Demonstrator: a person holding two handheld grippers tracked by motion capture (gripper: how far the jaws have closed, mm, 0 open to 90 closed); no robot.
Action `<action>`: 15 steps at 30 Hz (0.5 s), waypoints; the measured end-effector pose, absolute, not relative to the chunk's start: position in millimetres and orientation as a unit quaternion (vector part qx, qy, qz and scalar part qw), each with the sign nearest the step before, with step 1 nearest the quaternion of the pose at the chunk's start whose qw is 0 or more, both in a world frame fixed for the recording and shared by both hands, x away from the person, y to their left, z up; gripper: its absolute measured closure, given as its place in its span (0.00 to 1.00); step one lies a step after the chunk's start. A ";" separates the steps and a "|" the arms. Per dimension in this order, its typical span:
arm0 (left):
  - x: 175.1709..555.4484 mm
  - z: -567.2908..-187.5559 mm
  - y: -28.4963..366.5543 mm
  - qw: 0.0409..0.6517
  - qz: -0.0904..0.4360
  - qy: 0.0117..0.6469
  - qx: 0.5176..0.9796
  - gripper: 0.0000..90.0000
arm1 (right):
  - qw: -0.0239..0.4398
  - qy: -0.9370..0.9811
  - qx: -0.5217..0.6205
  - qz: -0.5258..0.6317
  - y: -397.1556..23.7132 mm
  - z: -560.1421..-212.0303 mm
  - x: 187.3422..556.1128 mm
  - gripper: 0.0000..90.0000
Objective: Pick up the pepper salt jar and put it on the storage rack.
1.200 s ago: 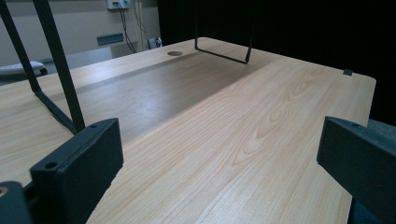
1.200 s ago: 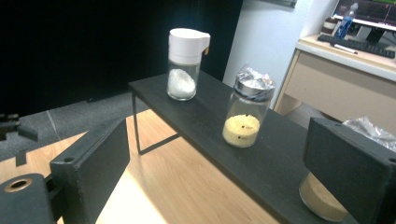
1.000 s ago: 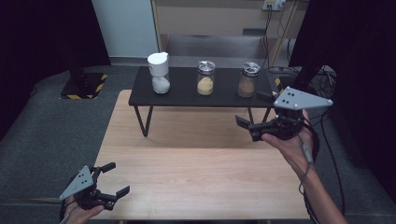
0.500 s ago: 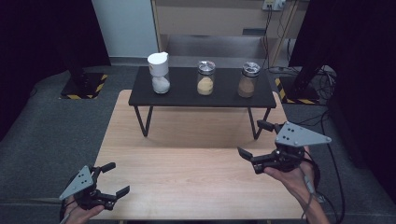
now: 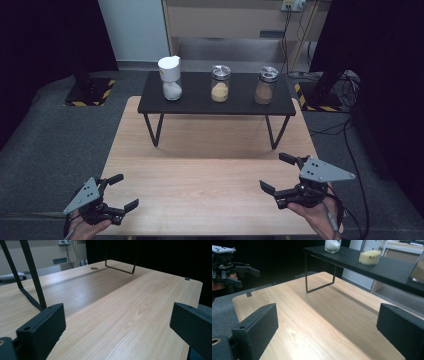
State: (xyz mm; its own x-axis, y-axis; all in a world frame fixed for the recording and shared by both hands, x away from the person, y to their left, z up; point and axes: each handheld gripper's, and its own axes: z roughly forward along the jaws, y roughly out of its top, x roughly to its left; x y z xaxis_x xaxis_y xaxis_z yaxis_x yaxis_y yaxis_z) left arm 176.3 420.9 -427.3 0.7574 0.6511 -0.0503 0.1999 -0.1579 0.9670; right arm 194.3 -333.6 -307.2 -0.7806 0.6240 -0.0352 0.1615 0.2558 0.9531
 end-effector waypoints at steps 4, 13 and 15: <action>176.5 -427.4 420.4 0.581 0.195 0.290 0.735 0.00 | 0.203 0.760 0.267 0.556 -339.2 -316.3 191.6 0.05; 176.0 -427.5 420.2 0.582 0.196 0.292 0.733 0.00 | 0.191 0.761 0.280 0.554 -344.0 -336.8 183.7 0.06; 176.3 -427.4 420.1 0.581 0.196 0.292 0.734 0.00 | 0.193 0.761 0.281 0.553 -345.6 -341.7 180.5 0.06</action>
State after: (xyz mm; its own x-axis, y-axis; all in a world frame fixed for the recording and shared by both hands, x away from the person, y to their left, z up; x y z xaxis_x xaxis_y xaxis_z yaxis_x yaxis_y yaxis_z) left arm 176.3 420.1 -427.4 0.7518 0.6574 -0.0515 0.2013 -0.1544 0.9673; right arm 180.5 -345.6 -341.7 -0.7675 0.6408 0.0182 0.2153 0.2310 0.9489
